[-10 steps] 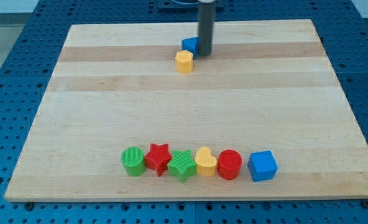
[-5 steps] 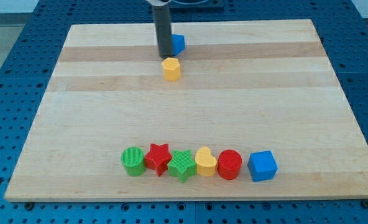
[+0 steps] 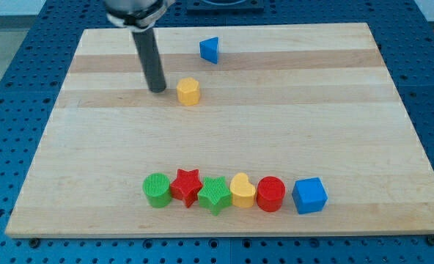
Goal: Place yellow hexagon to the left of green circle
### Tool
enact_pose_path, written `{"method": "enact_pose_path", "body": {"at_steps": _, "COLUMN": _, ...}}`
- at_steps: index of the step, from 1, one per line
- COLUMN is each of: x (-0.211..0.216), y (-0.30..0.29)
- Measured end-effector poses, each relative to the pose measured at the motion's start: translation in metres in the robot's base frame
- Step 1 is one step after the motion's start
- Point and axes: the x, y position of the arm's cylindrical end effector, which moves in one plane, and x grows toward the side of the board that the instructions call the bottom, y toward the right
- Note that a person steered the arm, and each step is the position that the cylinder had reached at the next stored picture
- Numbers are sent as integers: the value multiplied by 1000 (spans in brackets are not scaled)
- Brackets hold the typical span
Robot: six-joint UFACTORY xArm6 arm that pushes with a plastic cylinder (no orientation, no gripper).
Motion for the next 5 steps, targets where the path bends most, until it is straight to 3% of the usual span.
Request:
{"method": "enact_pose_path", "body": {"at_steps": 1, "x": -32, "y": 38}}
{"method": "enact_pose_path", "body": {"at_steps": 2, "x": -32, "y": 96}}
{"method": "enact_pose_path", "body": {"at_steps": 3, "x": -4, "y": 99}}
{"method": "enact_pose_path", "body": {"at_steps": 5, "x": 45, "y": -6}}
